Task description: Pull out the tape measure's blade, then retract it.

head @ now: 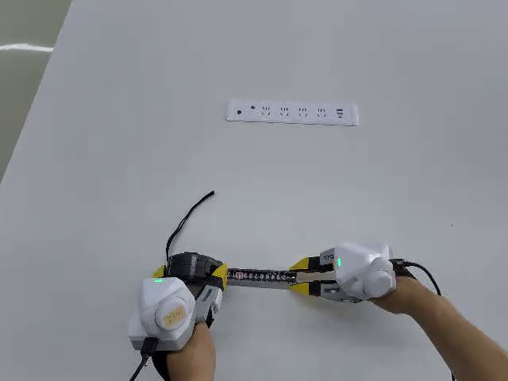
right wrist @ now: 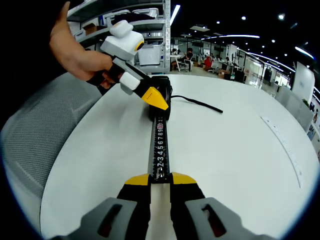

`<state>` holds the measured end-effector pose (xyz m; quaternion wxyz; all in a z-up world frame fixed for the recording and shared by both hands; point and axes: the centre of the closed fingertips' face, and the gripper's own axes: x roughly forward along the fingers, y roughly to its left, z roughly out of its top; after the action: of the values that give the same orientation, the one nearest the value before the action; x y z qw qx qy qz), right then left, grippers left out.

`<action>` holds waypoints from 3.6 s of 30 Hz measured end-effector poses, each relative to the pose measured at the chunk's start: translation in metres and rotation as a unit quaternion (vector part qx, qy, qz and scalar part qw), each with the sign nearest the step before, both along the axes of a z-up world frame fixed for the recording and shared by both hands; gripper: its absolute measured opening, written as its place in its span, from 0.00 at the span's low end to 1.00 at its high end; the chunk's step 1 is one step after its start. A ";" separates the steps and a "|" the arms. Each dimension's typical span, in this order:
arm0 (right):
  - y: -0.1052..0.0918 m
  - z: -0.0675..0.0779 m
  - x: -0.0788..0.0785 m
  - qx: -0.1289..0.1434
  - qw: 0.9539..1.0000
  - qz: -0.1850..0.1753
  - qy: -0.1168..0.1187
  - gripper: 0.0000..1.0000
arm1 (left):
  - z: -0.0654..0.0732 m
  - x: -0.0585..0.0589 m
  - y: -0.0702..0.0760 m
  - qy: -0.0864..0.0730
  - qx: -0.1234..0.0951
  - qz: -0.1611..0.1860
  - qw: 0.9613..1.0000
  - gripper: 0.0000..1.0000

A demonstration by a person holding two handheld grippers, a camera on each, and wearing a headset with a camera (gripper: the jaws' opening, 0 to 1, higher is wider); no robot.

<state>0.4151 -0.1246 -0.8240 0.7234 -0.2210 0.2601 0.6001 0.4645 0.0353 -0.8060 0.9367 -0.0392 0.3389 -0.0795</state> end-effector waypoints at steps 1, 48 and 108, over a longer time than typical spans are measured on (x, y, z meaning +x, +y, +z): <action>0.001 0.000 0.000 0.000 1.000 0.000 0.000 0.13 | 0.000 0.000 0.000 0.000 0.000 -0.001 1.000 0.61; 0.054 -0.001 0.013 0.014 1.000 0.012 -0.007 0.13 | 0.001 0.001 0.002 0.008 -0.011 0.008 1.000 0.61; 0.116 -0.008 0.027 0.026 1.000 0.003 -0.006 0.14 | 0.000 -0.001 0.002 0.015 -0.007 0.017 1.000 0.63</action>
<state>0.4417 -0.0089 -0.8323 0.7285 -0.2066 0.2399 0.6074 0.4638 0.0375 -0.8058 0.9325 -0.0528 0.3513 -0.0652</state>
